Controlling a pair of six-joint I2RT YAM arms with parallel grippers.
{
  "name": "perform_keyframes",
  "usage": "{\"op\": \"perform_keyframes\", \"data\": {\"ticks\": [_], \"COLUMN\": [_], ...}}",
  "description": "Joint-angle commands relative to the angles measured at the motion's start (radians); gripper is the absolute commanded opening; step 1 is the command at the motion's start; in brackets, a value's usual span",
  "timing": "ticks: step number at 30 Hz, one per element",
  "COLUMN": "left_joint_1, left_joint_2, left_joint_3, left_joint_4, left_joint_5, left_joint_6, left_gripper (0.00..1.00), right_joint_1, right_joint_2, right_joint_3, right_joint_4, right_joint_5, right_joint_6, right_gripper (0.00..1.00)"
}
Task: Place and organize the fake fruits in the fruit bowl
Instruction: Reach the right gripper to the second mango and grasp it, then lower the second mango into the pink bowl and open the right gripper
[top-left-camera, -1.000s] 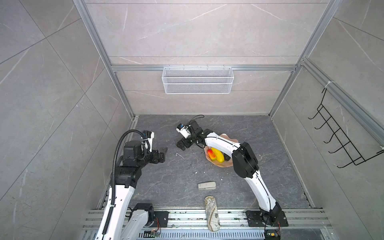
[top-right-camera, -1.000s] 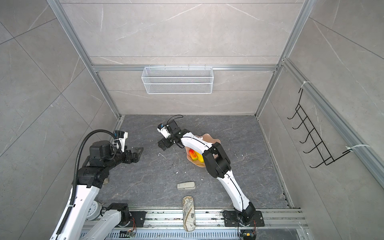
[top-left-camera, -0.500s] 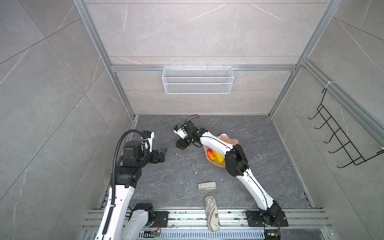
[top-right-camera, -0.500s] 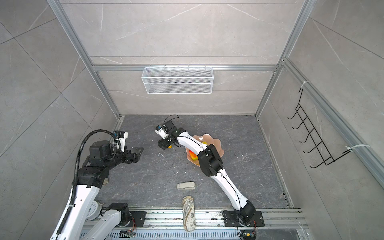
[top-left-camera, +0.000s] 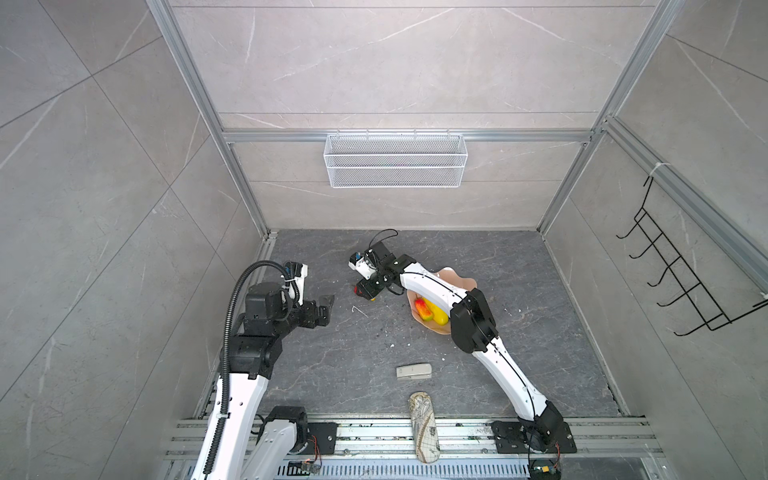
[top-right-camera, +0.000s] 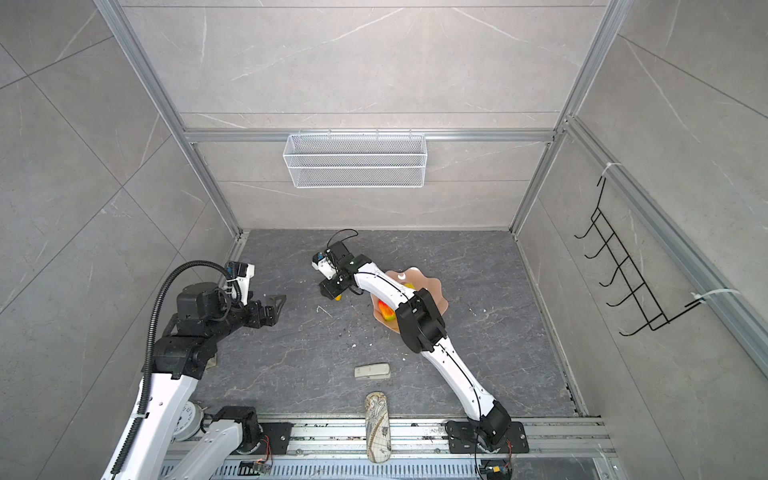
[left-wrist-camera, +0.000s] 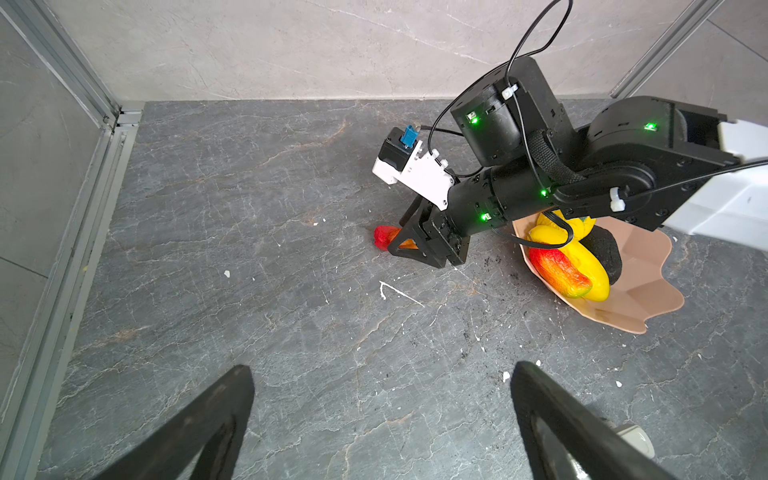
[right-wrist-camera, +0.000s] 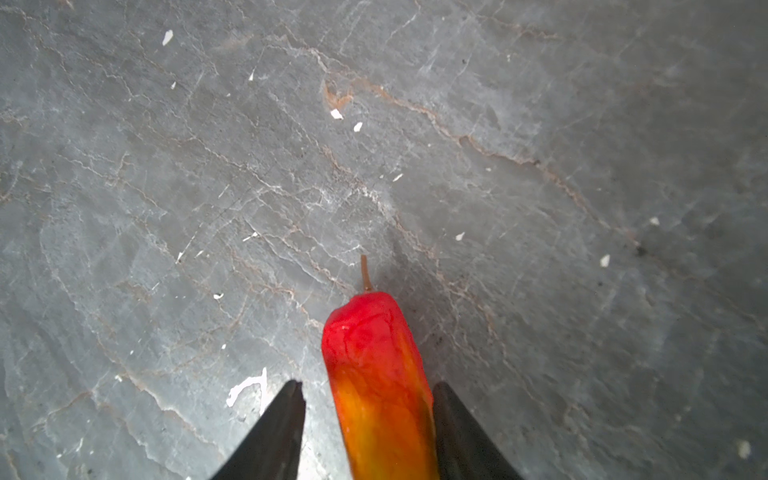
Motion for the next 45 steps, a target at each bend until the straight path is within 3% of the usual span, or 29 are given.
{"op": "perform_keyframes", "data": {"ticks": [1, 4, 13, 14, 16, 22, 25, 29, 35, 40, 45], "left_joint_1": [-0.004, -0.002, -0.002, -0.003, -0.003, -0.002, -0.003, -0.004, -0.003, -0.003, -0.003], "left_joint_2": [-0.015, -0.015, -0.018, -0.017, -0.014, -0.011, -0.014, -0.015, -0.016, -0.014, -0.013], "left_joint_3": [0.005, 0.004, 0.004, 0.003, 0.003, 0.003, 0.003, 0.003, 0.003, 0.004, 0.004], "left_joint_4": [0.019, 0.019, 0.021, 0.022, 0.022, 0.022, 0.021, 0.021, 0.021, 0.021, 0.022], "left_joint_5": [0.006, 0.006, 0.008, 0.008, 0.009, 0.007, 0.005, 0.002, 0.000, 0.008, 0.014], "left_joint_6": [0.022, 0.022, 0.021, 0.022, 0.021, 0.021, 0.021, 0.023, 0.023, 0.020, 0.018], "left_gripper": [1.00, 1.00, 1.00, 1.00, 1.00, 1.00, 1.00, 1.00, 1.00, 1.00, 1.00], "right_joint_1": [0.003, 0.003, 0.006, 0.007, 0.009, 0.009, 0.010, 0.007, -0.060, -0.194, -0.304], "right_joint_2": [0.045, 0.053, 0.078, 0.079, 0.078, 0.038, -0.040, -0.217, -0.607, -0.904, -1.110], "right_joint_3": [0.047, 0.061, 0.096, 0.100, 0.101, 0.118, 0.071, -0.086, -0.553, -0.952, -1.206], "right_joint_4": [-0.030, -0.039, -0.069, -0.071, -0.071, -0.104, -0.098, -0.039, 0.180, 0.281, 0.267], "right_joint_5": [0.009, 0.013, 0.018, 0.019, 0.018, 0.018, 0.012, 0.020, 0.073, 0.235, 0.373], "right_joint_6": [0.027, 0.036, 0.038, 0.037, 0.039, 0.023, 0.012, 0.003, 0.089, 0.240, 0.331], "right_gripper": [0.48, 0.44, 0.43, 0.41, 0.29, 0.13, 0.11, 0.08, 0.06, 0.03, 0.03]}}
